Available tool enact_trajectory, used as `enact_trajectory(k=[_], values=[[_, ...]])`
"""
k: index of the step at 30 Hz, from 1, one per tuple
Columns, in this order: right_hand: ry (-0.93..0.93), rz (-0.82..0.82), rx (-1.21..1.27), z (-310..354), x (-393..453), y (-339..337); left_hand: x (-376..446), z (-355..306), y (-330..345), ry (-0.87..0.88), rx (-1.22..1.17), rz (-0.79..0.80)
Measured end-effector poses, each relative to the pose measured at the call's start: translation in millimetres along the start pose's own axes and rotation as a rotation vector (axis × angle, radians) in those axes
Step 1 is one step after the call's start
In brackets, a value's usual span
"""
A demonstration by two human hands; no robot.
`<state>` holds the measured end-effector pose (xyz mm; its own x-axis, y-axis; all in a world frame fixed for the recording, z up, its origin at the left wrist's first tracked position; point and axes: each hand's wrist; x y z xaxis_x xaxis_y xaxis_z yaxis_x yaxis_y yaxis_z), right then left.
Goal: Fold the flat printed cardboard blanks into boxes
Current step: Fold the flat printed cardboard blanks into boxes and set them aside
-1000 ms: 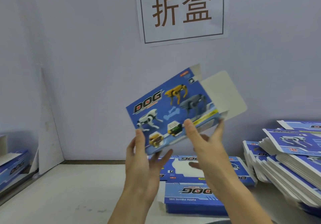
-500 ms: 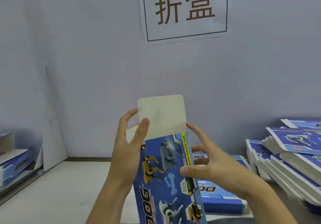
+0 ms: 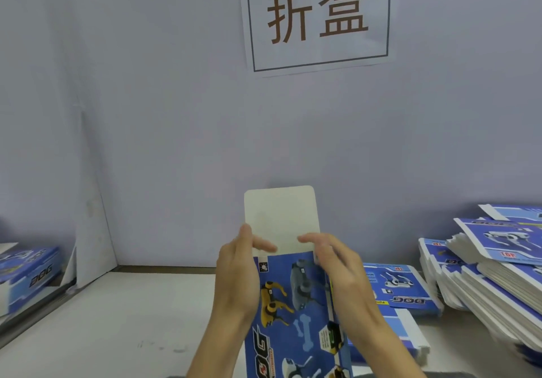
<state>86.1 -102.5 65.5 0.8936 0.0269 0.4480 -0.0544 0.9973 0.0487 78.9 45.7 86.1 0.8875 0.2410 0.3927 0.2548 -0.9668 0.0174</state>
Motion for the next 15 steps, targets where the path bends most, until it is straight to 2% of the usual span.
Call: enact_trajectory(k=[5,7,11,15], values=[[0.053,-0.048,-0.004,-2,7,-5,3,0,-1,-0.092,-0.102,0.064],[0.104,-0.062,0.075,-5,10,-5,2,0,1,-0.142,-0.200,0.071],[0.106,-0.011,0.181,1,12,-4,0,1,4,-0.074,-0.203,0.004],[0.030,-0.079,0.233,0,5,-2,-5,5,3,0.000,-0.363,-0.073]])
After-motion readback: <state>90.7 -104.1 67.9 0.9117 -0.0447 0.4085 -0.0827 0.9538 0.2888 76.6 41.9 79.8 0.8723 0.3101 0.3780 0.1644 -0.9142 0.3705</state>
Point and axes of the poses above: each hand's wrist, its own x-axis towards the middle knuckle, its own y-axis out of the palm, z = x × y, and after that the axes turned 2 degrees about x, right-handed
